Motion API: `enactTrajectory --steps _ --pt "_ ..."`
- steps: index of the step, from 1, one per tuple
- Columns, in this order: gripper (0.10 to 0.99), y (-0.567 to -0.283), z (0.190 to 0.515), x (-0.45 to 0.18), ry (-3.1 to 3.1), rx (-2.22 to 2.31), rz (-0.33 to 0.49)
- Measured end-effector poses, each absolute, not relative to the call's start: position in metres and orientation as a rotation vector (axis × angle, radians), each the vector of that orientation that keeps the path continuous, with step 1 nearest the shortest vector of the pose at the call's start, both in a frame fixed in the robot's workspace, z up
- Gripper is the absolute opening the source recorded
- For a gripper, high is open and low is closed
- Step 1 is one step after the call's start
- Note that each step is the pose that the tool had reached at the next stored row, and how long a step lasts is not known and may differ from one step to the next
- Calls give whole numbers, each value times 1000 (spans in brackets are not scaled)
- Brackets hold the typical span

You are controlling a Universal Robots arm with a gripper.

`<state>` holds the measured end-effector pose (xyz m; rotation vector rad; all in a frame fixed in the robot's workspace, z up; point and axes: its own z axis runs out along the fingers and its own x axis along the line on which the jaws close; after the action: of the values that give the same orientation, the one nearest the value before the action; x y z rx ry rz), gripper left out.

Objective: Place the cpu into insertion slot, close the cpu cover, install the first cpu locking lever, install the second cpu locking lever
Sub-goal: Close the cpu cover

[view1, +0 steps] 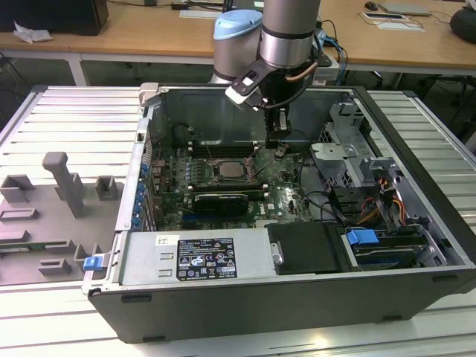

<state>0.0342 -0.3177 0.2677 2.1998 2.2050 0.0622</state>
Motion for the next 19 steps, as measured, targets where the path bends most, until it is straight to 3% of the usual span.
enactTrajectory --steps 19 --pt "106 -318 259 55 2211 2206 49"
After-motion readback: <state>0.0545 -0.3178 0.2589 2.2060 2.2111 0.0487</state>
